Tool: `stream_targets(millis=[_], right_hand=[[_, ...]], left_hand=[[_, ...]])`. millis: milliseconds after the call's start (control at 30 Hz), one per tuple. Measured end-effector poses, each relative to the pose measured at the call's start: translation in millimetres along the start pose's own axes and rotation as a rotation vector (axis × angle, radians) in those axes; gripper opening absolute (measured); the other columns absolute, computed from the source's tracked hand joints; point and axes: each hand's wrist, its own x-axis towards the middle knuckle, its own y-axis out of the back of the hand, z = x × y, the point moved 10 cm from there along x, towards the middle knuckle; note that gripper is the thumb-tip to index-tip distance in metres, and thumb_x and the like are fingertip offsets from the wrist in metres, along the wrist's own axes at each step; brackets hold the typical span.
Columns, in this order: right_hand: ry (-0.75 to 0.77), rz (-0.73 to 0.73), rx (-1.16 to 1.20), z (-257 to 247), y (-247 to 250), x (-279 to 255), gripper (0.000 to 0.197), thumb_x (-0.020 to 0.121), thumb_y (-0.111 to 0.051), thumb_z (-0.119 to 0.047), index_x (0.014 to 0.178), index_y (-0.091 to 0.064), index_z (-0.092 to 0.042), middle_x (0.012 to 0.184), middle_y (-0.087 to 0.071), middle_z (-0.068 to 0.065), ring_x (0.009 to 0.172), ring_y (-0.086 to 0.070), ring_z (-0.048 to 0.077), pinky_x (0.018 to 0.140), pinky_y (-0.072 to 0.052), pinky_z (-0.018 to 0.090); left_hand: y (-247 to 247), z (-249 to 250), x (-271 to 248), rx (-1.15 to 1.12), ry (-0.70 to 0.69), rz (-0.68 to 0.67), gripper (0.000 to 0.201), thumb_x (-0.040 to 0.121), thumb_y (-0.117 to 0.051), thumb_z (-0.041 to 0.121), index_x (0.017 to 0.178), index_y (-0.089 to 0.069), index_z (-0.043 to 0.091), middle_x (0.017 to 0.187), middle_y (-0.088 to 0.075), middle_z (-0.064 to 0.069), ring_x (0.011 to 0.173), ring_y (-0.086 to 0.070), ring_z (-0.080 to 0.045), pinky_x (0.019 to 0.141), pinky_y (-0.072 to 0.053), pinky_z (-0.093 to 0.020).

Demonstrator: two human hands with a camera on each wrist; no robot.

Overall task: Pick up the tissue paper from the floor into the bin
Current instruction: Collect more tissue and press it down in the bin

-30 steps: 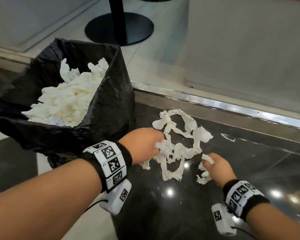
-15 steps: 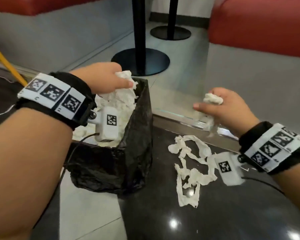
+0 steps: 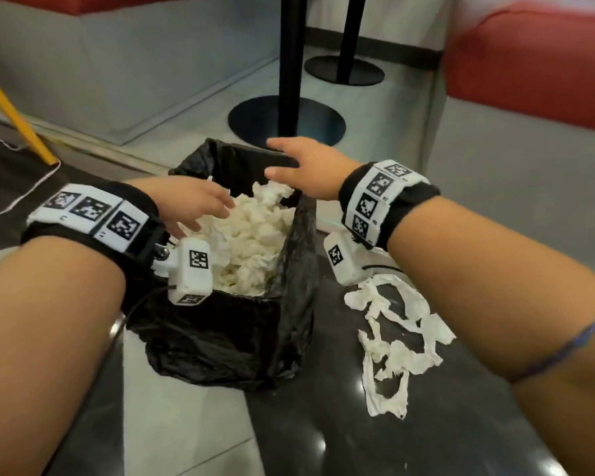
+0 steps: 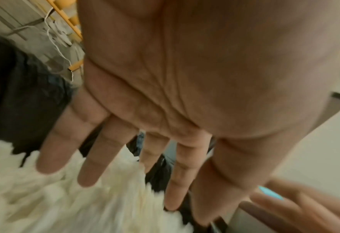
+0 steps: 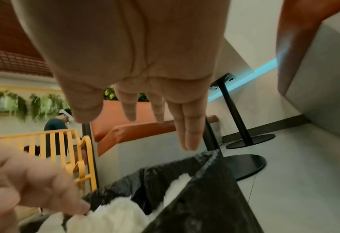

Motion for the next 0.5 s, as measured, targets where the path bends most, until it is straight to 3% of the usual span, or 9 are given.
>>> stream_targets(millis=[100, 167, 200, 267, 367, 433, 500], right_hand=[[-0.052, 0.159, 0.073, 44, 31, -33, 0.042, 0.096, -0.049, -0.032, 0.137, -0.046, -0.023, 0.141, -0.048, 0.001, 0.126, -0.046, 0.015, 0.096, -0.029, 0.019], [-0.142, 0.191, 0.027, 90, 24, -65, 0.027, 0.094, -0.052, -0.027, 0.119, -0.061, -0.021, 0.123, -0.061, 0.002, 0.099, -0.054, 0.014, 0.086, -0.035, 0.02], [-0.199, 0.138, -0.017, 116, 6, -80, 0.021, 0.092, -0.054, -0.026, 0.11, -0.065, -0.022, 0.115, -0.064, 0.001, 0.091, -0.053, 0.013, 0.083, -0.038, 0.022], [-0.295, -0.045, -0.115, 165, -48, -118, 0.017, 0.089, -0.057, -0.026, 0.104, -0.066, -0.024, 0.111, -0.065, 0.001, 0.09, -0.057, 0.015, 0.084, -0.045, 0.026], [-0.42, -0.395, -0.223, 219, -146, -185, 0.044, 0.085, -0.061, -0.04, 0.128, -0.051, -0.034, 0.134, -0.044, 0.006, 0.113, -0.056, 0.024, 0.091, -0.043, 0.03], [-0.487, -0.59, -0.218, 237, -198, -223, 0.078, 0.076, -0.067, -0.054, 0.14, -0.024, -0.05, 0.154, -0.015, 0.011, 0.127, -0.047, 0.031, 0.103, -0.041, 0.038], [-0.518, -0.677, -0.226, 245, -228, -244, 0.097, 0.068, -0.071, -0.059, 0.14, -0.007, -0.058, 0.158, 0.011, 0.011, 0.133, -0.04, 0.037, 0.108, -0.039, 0.043]], left_hand=[[19, 3, 0, 0.029, -0.063, 0.061, 0.015, 0.094, -0.052, 0.016, 0.105, -0.055, 0.025, 0.116, -0.057, -0.009, 0.1, -0.059, -0.033, 0.083, -0.052, -0.044], [32, 9, 0, 0.073, -0.109, 0.093, 0.013, 0.095, -0.051, 0.017, 0.105, -0.056, 0.023, 0.116, -0.059, -0.009, 0.09, -0.062, -0.027, 0.071, -0.051, -0.035], [37, 14, -2, 0.07, -0.143, 0.109, 0.011, 0.094, -0.052, 0.018, 0.1, -0.058, 0.025, 0.114, -0.061, -0.008, 0.083, -0.062, -0.023, 0.066, -0.049, -0.032], [41, 33, -7, 0.053, -0.228, 0.159, 0.013, 0.091, -0.055, 0.022, 0.088, -0.06, 0.033, 0.104, -0.066, -0.006, 0.074, -0.061, -0.02, 0.063, -0.049, -0.032], [21, 75, -23, 0.107, -0.352, 0.175, 0.009, 0.088, -0.058, 0.028, 0.088, -0.062, 0.036, 0.084, -0.066, 0.003, 0.072, -0.062, -0.018, 0.069, -0.052, -0.037], [-7, 104, -37, 0.175, -0.429, 0.133, 0.007, 0.088, -0.058, 0.028, 0.092, -0.063, 0.032, 0.079, -0.066, 0.005, 0.07, -0.061, -0.013, 0.064, -0.049, -0.029], [-38, 128, -50, 0.224, -0.492, 0.103, 0.008, 0.088, -0.058, 0.027, 0.093, -0.064, 0.03, 0.082, -0.067, 0.005, 0.067, -0.059, -0.008, 0.058, -0.045, -0.017]])
